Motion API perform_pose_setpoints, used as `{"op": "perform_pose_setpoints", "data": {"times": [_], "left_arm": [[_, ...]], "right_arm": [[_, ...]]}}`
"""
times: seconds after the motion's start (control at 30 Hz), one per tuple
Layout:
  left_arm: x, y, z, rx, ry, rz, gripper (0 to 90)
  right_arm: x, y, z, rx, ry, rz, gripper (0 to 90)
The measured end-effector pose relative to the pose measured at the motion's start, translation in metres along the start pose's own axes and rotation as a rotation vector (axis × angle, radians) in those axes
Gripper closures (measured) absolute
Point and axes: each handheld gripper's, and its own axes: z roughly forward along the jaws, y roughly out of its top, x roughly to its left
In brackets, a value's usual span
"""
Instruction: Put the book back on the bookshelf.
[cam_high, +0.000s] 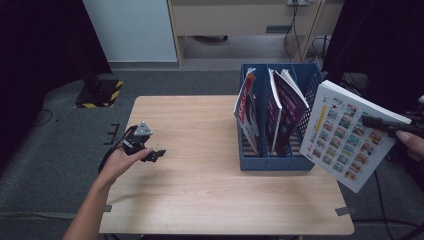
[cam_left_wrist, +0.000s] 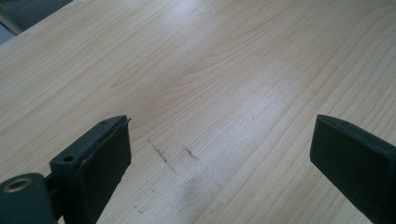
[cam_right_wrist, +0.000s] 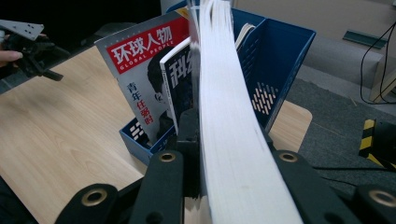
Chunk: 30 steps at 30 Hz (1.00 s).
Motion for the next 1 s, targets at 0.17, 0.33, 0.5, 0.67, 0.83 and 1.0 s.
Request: {"op": "perform_pose_setpoints", "data": {"times": [0.17,0.33,0.5,0.67,0.83,1.0], "left_arm": [[0.000,0.000,-0.001,-0.004,0.000,0.001,5.1],[0.000,0.000,-0.001,-0.002,0.000,0.000,5.1],[0.001,-0.002,-0.001,0.000,0.000,-0.004,5.1],[0.002,-0.003,0.000,0.001,0.001,-0.009,5.1],[0.001,-0.003,-0.001,-0.001,-0.001,-0.003,5.1],[0.003,-0.004,-0.003,-0.004,0.002,-0.009,5.1]], "right_arm": [[-0.004,0.002,0.003,0.001,-0.022,0.015,74.1],[-0.012,0.004,0.008,-0.001,-0.037,0.048,74.1],[-0.019,0.004,0.017,0.007,-0.065,0.079,74.1],[-0.021,0.007,0.026,0.005,-0.082,0.098,74.1],[-0.025,0.011,0.034,0.008,-0.093,0.103,74.1],[-0.029,0.015,0.044,0.027,-0.110,0.107,74.1]]}}
